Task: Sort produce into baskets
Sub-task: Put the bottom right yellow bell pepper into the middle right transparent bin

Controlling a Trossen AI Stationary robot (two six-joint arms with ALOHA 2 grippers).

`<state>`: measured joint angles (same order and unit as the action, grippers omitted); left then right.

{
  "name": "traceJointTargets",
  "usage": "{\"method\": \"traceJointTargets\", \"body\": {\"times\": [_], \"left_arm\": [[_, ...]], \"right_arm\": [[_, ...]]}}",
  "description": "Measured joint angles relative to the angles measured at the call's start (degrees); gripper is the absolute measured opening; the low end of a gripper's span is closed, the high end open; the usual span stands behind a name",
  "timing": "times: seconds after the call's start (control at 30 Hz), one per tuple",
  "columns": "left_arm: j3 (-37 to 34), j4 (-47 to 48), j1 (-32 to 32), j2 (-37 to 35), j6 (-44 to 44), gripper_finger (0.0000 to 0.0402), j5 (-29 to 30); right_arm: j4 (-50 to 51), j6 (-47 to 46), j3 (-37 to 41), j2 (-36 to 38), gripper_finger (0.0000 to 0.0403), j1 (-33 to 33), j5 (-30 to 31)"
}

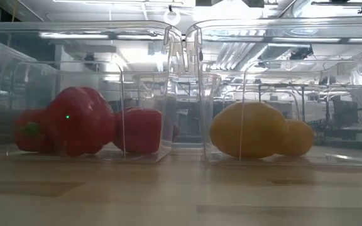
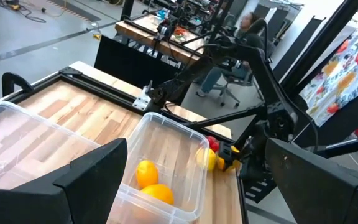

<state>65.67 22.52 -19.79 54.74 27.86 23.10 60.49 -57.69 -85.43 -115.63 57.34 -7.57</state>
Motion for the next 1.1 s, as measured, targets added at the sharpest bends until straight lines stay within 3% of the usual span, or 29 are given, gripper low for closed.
{"method": "traceJointTargets", "body": {"times": [0.1, 0.27, 0.37, 0.53, 0.7, 0.93, 1.1], "left_arm": [[0.0, 0.0, 0.0, 0.0, 0.0, 0.0372, 0.0], [0.0, 0.0, 0.0, 0.0, 0.4, 0.0372, 0.0], [0.0, 0.0, 0.0, 0.0, 0.4, 0.0372, 0.0], [0.0, 0.0, 0.0, 0.0, 0.4, 0.0372, 0.0], [0.0, 0.0, 0.0, 0.0, 0.4, 0.0372, 0.0], [0.0, -0.1, 0.0, 0.0, -1.0, 0.0372, 0.0], [0.0, -0.1, 0.0, 0.0, -1.0, 0.0372, 0.0]], "right_arm": [[0.2, -0.3, 0.0, 0.0, 0.0291, -1.4, -1.8], [1.0, 0.9, 0.0, 0.9, 0.0291, -4.3, -11.1], [0.7, 1.1, 0.0, 3.7, 0.0291, -5.1, -12.0], [1.4, 0.0, 0.0, 10.8, 0.0291, -4.9, -7.3], [4.7, -8.3, 0.0, 16.5, 0.0291, -1.0, 2.7], [2.7, -11.3, 0.1, 14.5, 0.0291, 5.9, 2.9], [4.2, -11.2, 0.1, 13.2, 0.0291, 8.2, 8.0]]}}
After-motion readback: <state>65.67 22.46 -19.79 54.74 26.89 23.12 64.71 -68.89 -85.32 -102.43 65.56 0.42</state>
